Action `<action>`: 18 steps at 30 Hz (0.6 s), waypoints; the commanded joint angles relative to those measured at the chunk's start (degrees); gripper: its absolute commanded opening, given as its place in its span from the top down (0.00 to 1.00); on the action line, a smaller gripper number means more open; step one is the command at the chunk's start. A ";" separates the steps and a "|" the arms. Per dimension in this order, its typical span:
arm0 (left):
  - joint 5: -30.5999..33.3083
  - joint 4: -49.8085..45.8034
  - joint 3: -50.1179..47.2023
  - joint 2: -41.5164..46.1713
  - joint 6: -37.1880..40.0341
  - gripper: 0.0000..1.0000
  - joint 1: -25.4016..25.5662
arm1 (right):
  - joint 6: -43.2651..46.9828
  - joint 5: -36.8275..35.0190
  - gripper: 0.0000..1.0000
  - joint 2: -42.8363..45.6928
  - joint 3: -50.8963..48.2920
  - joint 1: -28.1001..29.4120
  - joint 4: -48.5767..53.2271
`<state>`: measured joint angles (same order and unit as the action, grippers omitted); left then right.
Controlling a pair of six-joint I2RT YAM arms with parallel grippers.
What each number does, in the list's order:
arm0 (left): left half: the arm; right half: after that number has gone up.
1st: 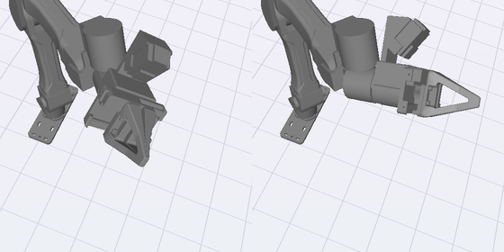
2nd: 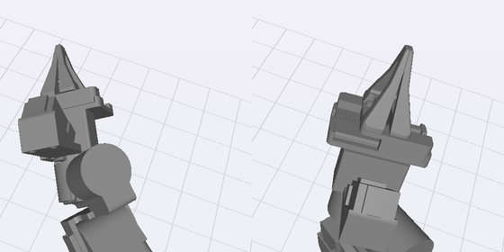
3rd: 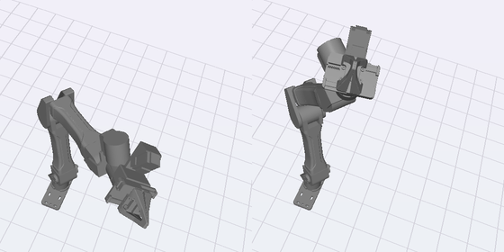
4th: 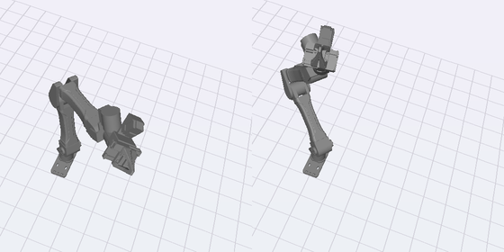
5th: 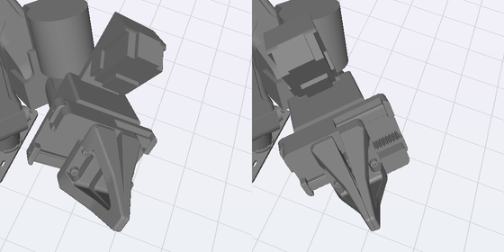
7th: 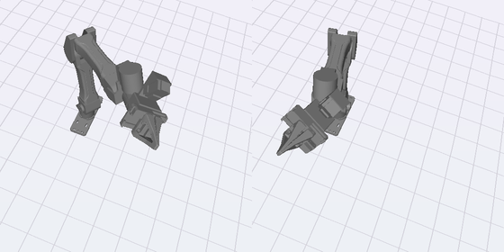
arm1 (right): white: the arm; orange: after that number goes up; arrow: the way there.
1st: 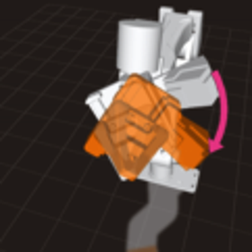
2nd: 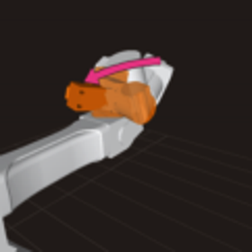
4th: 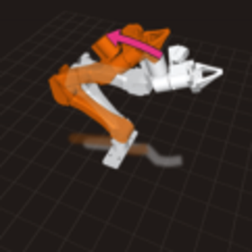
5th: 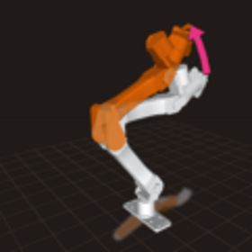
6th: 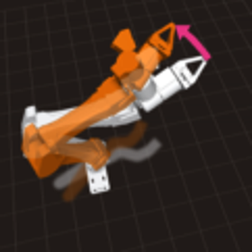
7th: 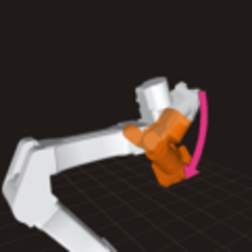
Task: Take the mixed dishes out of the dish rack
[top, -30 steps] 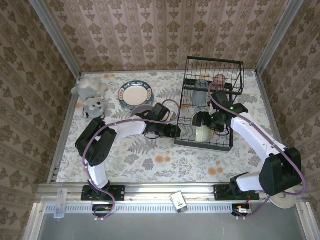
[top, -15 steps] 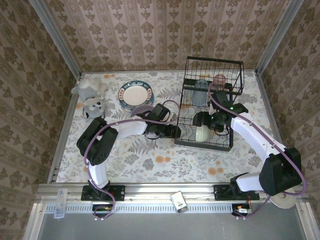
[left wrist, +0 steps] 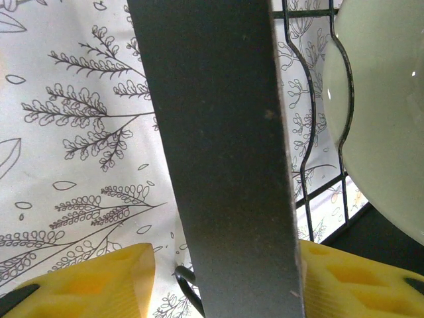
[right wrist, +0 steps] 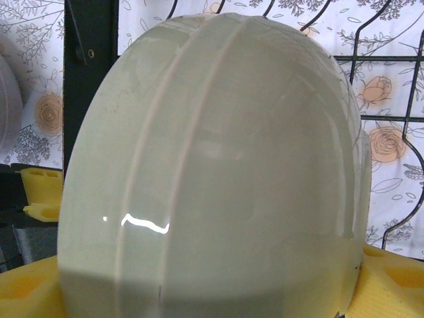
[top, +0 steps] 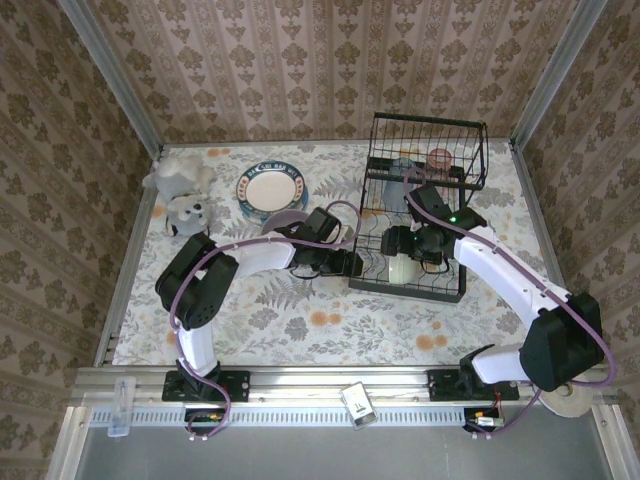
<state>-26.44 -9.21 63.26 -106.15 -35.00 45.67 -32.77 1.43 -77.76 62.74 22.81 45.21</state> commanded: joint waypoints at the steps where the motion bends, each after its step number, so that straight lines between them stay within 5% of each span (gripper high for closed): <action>1: 0.49 -1.09 1.12 -1.36 -0.19 0.45 0.03 | -0.97 -3.29 1.00 0.66 3.44 0.79 1.81; 18: 0.60 -3.53 2.90 0.19 0.88 0.44 -0.05 | 0.15 -9.83 1.00 4.70 4.72 0.49 3.10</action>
<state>-26.28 -10.76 64.23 -106.15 -34.96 45.67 -33.21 -5.87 -76.40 64.82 23.77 49.23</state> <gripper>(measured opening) 0.559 0.802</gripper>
